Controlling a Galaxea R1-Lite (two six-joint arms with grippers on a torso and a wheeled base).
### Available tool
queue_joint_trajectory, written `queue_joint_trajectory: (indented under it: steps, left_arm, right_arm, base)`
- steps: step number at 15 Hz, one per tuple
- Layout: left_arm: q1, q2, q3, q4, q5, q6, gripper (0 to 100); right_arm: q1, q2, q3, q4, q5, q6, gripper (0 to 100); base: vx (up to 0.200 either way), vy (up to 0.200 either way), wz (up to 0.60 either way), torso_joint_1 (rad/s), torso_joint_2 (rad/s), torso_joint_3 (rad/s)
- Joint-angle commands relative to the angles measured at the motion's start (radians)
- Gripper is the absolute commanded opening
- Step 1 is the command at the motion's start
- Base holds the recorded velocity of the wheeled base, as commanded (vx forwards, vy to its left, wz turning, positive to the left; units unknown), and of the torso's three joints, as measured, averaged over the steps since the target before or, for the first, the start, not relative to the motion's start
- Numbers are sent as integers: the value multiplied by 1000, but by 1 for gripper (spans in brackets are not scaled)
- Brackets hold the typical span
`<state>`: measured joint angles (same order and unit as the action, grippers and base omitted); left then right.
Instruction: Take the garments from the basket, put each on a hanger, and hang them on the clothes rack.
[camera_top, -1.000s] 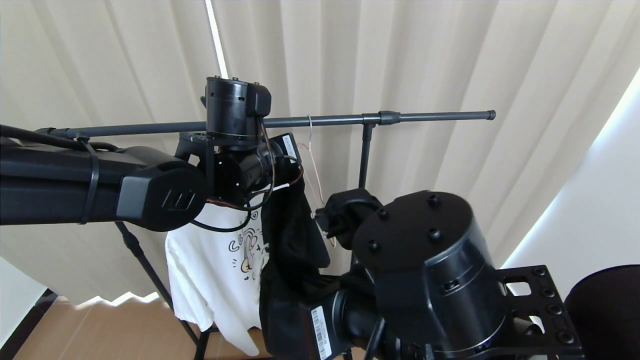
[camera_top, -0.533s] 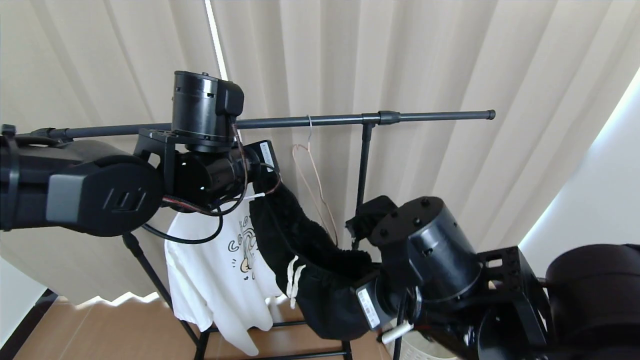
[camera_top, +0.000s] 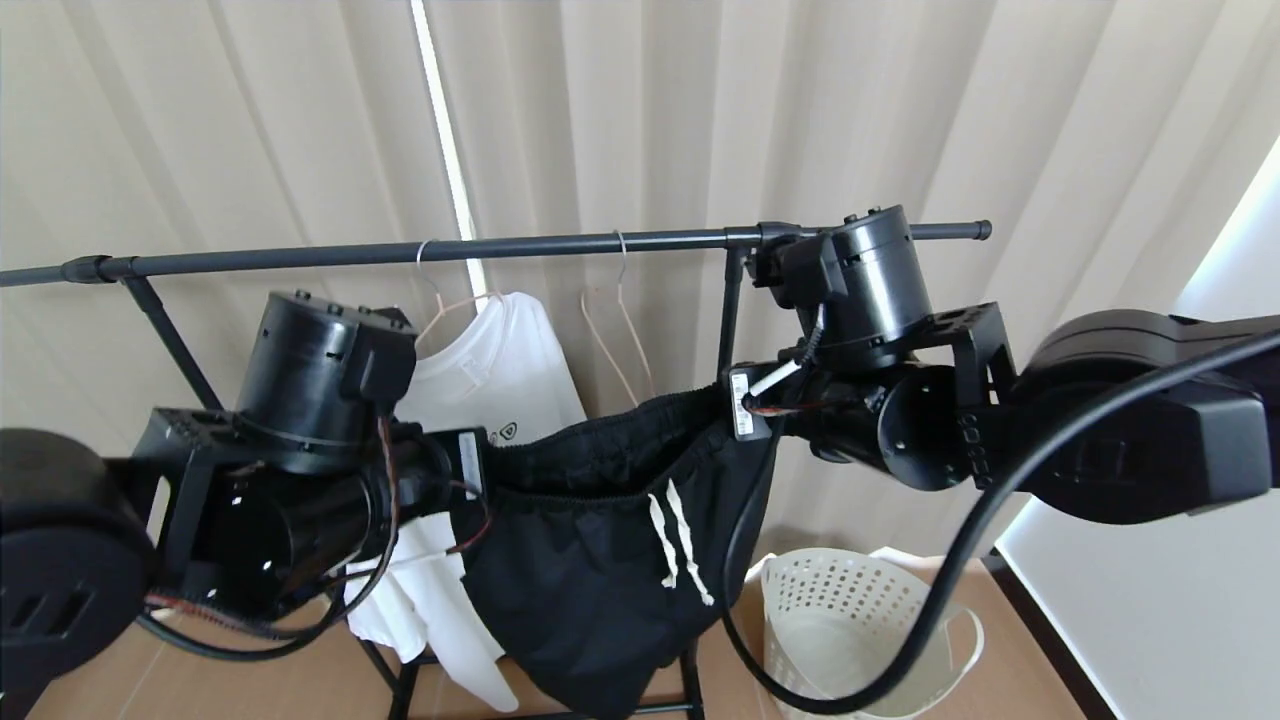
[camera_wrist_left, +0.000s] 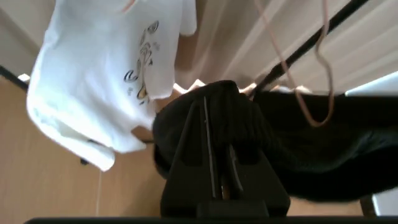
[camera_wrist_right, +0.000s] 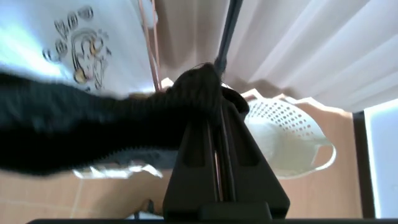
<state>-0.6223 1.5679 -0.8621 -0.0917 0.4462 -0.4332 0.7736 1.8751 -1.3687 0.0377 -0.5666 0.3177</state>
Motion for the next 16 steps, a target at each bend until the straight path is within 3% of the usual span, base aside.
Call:
queue_joint_trajectory:
  steps: [1,2,3,5,7,10,16]
  left_arm:
    - [-68,-63,104,-2,0,-15,0]
    - [-145,-55,140,-2,0,-53,0]
    - [-168,-51,143,0,0,-61,0]
    - [-320,18,135,0,0,-128,0]
    - [-413,70,110,-2,0,-167,0]
    - [-438,123,49,-5,-11,-185,0]
    - [-438,133,12,-5,-12,-211,0]
  right_arm:
    - [-14,72,-76,-1,1,3,0]
    - [-17,113,-135,-2,2,9,0]
    - [-17,121,-147,-2,2,18,0]
    - [-17,183,-237,-2,5,75,0]
    - [-14,214,-291,-4,5,90,0]
    - [1,246,-348,-2,5,123,0]
    - [3,236,-345,1,1,126,0]
  base:
    - [0,0,0,0,0,0]
    - [0,0,0,0,0,0]
    - [0,0,0,0,0,0]
    - [0,0,0,0,0,0]
    - [0,0,0,0,0,0]
    - [0,0,0,0,0,0]
    - [0,0,0,0,0,0]
